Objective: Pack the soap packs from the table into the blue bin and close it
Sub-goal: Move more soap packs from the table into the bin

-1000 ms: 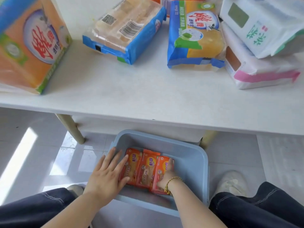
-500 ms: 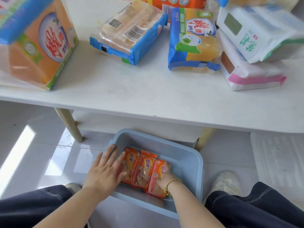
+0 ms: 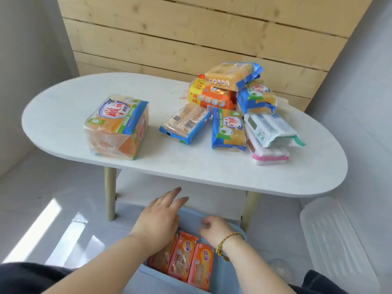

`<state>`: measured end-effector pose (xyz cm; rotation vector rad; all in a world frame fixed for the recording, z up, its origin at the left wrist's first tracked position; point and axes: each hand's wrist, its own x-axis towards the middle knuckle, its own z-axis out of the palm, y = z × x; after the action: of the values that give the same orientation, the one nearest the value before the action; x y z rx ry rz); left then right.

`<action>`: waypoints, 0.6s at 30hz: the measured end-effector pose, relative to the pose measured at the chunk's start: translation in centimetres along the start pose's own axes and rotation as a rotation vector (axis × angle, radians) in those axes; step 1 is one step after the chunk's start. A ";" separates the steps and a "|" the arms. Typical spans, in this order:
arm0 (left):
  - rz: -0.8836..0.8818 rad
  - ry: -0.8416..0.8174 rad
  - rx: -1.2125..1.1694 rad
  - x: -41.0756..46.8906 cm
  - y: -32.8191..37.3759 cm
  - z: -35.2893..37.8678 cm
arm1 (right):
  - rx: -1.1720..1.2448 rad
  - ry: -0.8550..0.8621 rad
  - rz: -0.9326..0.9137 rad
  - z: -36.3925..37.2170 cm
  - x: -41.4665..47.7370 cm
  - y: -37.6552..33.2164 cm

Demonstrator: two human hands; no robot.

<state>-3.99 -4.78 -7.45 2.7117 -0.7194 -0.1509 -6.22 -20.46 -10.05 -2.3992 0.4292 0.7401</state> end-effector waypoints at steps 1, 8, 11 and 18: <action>0.074 0.087 -0.010 -0.2 0.6 -1.7 | 0.006 0.025 -0.038 -0.9 -0.9 -1.0; 0.297 0.465 0.129 -2.3 1.3 -9.6 | 0.265 -0.023 -0.331 -7.8 -8.4 -6.9; 0.165 0.425 0.236 -1.7 0.6 -9.2 | 0.486 0.175 -0.361 -10.8 -8.5 -9.7; 0.105 0.293 0.356 -1.3 -0.9 -8.3 | 0.283 0.505 -0.228 -13.1 -2.6 -16.0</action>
<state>-3.18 -0.99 0.02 2.9217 -0.8634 0.4308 4.29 -15.79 7.39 -2.2911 0.4151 -0.0372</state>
